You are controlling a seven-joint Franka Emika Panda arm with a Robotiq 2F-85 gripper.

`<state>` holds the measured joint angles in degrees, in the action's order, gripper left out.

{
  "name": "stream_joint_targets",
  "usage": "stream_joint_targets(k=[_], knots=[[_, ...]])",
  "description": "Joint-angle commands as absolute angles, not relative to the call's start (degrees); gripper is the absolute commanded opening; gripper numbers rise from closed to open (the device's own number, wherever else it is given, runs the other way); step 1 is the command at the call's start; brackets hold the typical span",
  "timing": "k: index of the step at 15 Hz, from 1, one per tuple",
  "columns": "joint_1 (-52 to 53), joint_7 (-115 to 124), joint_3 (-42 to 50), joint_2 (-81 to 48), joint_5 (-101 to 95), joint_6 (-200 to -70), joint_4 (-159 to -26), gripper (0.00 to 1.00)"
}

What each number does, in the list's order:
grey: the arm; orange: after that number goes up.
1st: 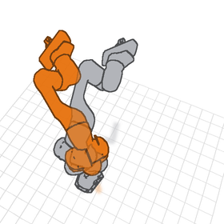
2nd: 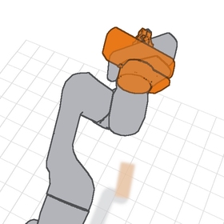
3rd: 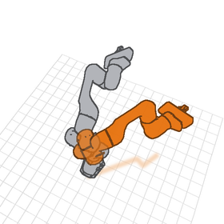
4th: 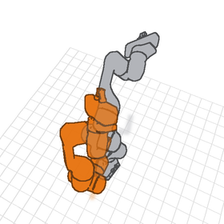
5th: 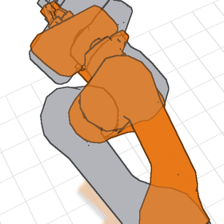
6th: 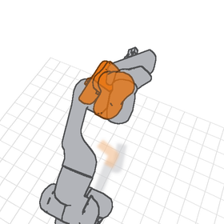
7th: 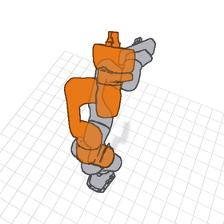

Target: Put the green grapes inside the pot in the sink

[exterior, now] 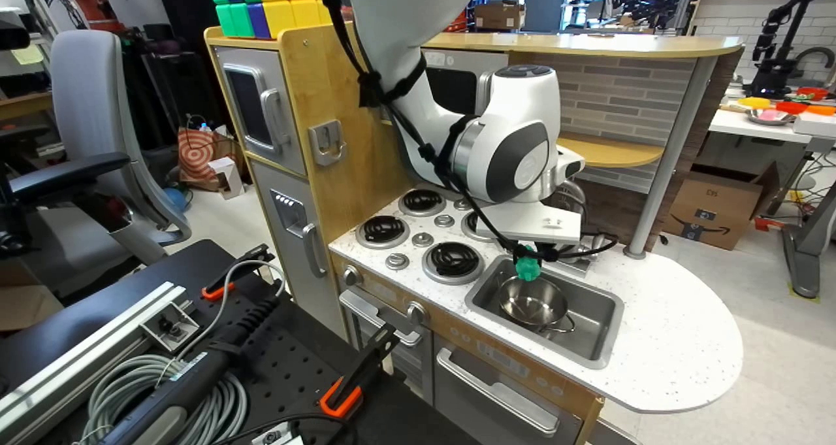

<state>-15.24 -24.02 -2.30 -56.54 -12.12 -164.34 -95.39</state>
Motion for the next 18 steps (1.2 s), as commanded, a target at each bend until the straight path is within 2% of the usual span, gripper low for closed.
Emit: stream_joint_targets(k=[1, 6, 15, 16, 18], knots=[[-6.34, -16.63, 5.09, -64.66, -13.02, -163.49, -86.35, 0.15], [-1.18, -7.81, 10.72, -72.45, -11.83, -156.91, -75.94, 0.15], [-0.97, -2.79, 13.26, -77.98, -13.03, -148.16, -66.66, 0.15], [-0.78, -2.96, 13.35, -78.55, -13.36, -147.72, -65.93, 0.65], [-0.69, -3.53, 13.04, -79.38, -13.78, -146.85, -64.8, 0.72]])
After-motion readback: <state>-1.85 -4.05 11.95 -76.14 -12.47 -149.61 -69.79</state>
